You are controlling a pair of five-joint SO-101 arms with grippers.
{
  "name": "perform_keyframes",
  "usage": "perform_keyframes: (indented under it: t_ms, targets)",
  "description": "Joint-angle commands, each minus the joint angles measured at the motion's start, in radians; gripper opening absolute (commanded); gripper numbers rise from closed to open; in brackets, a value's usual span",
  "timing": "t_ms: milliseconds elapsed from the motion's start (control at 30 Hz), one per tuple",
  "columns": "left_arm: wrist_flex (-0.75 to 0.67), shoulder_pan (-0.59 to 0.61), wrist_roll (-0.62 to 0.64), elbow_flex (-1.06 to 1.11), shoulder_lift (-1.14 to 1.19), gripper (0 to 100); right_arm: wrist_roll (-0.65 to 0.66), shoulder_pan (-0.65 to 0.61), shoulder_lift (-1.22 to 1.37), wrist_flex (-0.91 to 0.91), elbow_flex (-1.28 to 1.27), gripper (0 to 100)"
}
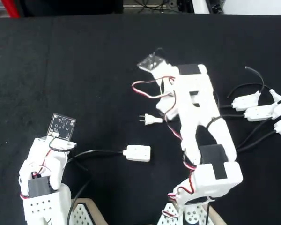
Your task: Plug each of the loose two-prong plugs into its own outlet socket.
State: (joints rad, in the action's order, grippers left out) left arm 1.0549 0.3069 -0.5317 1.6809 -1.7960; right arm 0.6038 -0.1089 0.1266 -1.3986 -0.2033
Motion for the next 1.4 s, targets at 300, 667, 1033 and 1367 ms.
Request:
perform_keyframes:
  t_ms: [300, 667, 1033, 1367]
  targets:
    - [-0.012, 0.002, -0.009, 0.019, -0.006, 11, -0.305, 0.014, -0.036, 0.117, -0.199, 17.4]
    - [-0.012, 0.002, -0.009, 0.019, -0.006, 11, -0.706, 0.161, 0.088, 0.393, -0.188, 17.3]
    - [-0.012, 0.004, -0.009, 0.019, -0.006, 11, -1.062, 0.153, 0.213, 0.250, -0.002, 17.4]
    - [-0.012, 0.004, -0.009, 0.019, -0.006, 11, -1.185, 0.150, 0.185, -0.012, 0.191, 17.3]
